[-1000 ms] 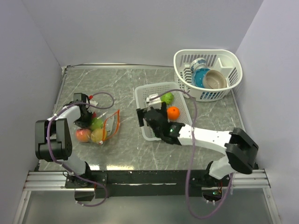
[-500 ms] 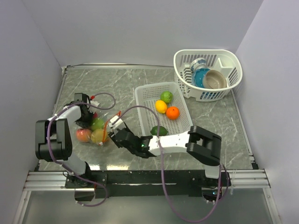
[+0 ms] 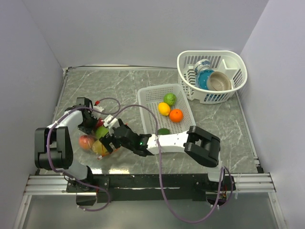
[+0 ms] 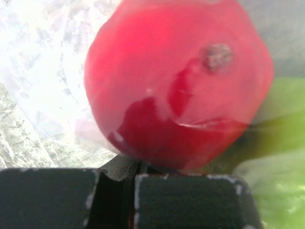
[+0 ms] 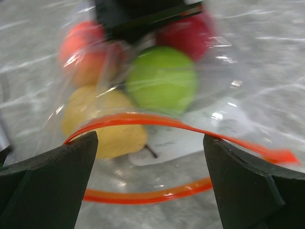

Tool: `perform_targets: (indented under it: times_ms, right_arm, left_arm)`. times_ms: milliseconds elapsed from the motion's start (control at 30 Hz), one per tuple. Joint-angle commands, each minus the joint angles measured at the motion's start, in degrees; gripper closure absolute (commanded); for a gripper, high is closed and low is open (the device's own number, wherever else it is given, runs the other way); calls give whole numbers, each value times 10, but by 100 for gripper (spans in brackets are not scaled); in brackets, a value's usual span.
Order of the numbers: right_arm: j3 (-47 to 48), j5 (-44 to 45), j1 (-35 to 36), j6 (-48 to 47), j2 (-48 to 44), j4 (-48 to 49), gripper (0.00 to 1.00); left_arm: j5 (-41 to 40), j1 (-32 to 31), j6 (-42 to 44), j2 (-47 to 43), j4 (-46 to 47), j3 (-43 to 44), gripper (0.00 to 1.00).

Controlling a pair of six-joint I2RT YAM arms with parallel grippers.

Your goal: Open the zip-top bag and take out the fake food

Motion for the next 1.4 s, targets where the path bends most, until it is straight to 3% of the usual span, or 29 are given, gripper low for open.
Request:
perform_targets:
  times_ms: [0, 267, 900, 1100, 1367]
  right_arm:
    - [-4, -136, 3, 1, 11, 27, 0]
    - [3, -226, 7, 2, 33, 30, 0]
    - [83, -147, 24, -28, 127, 146, 0]
    - [121, -144, 31, -27, 145, 121, 0]
    - [150, -154, 31, -25, 175, 62, 8]
  left_arm:
    - [13, -5, -4, 6, -3, 5, 99]
    - [10, -16, -19, 16, 2, 10, 99]
    - [-6, -46, -36, -5, -19, 4, 99]
    - [-5, -49, -41, -4, -20, 4, 99]
    - [4, -49, -39, -9, -27, 7, 99]
